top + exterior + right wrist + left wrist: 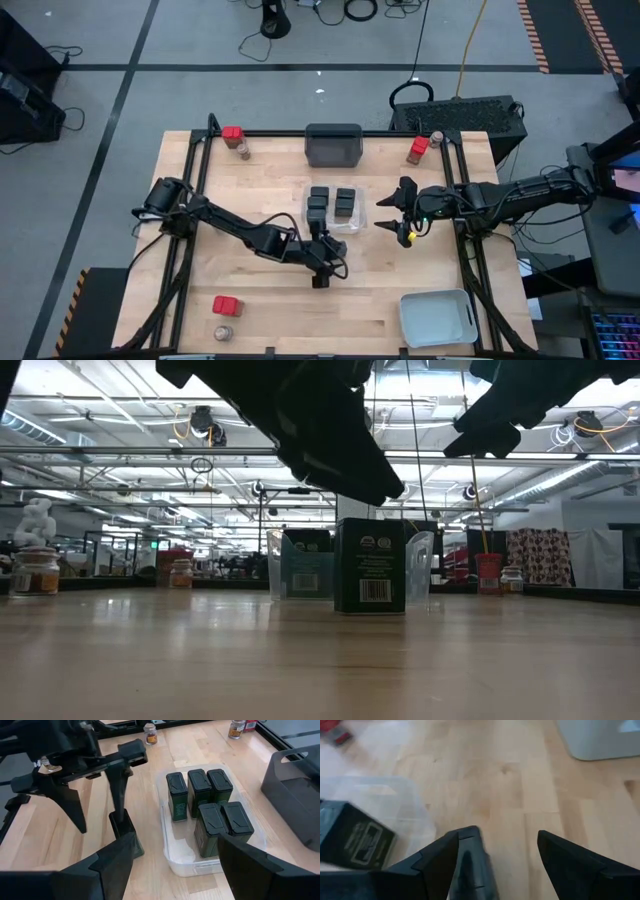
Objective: Sort spices by type
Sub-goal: Put the green seasoning into the transparent bin
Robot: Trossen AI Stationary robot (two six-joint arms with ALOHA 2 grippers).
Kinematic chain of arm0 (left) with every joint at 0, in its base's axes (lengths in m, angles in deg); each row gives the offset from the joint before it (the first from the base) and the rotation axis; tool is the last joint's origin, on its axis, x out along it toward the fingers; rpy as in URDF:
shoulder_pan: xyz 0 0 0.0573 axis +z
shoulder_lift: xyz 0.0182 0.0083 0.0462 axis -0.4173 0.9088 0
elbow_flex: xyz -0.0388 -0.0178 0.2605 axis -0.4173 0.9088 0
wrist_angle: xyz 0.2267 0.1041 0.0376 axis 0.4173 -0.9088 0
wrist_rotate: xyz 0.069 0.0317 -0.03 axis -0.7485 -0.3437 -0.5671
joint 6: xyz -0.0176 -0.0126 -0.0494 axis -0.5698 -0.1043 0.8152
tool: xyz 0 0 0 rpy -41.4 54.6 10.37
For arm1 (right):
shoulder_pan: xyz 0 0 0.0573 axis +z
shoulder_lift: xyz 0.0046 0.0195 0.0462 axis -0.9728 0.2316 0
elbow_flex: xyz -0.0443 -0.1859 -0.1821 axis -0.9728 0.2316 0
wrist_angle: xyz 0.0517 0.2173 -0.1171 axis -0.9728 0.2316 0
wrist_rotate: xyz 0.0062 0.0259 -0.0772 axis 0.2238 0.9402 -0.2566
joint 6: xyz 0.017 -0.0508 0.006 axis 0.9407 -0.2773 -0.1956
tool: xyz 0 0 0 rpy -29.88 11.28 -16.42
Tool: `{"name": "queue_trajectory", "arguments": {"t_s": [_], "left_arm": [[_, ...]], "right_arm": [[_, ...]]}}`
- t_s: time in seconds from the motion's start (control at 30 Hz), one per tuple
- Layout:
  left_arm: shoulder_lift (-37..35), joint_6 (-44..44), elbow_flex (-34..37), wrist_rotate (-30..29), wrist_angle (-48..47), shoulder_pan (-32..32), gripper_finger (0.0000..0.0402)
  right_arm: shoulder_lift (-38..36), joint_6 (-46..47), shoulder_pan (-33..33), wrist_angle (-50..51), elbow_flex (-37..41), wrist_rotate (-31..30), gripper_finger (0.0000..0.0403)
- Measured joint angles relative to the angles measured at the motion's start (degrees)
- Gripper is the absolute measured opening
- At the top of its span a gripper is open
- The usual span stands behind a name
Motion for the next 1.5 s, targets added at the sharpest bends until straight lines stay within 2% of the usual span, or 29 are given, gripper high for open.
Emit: {"name": "queue_trajectory", "arguments": {"t_s": [0.33, 0.63, 1.03, 1.5], "left_arm": [[0.00, 0.63, 0.00, -6.14, -1.32, 0.07, 0.0276], [0.00, 2.24, 0.00, -6.24, -2.34, 0.17, 0.0276], [4.19, 3.74, 0.02, -6.73, -0.58, 0.58, 0.0276], [4.31, 3.70, 0.04, -6.23, -0.72, 0.66, 0.0276]], "right_arm": [[0.00, 0.11, 0.00, 0.02, 0.00, 0.02, 0.0263], [0.00, 0.11, 0.00, 0.00, 0.00, 0.02, 0.0263], [-0.02, 0.11, 0.00, -0.03, 0.00, 0.03, 0.0263], [-0.02, 0.11, 0.02, 0.00, 0.00, 0.04, 0.0263]]}}
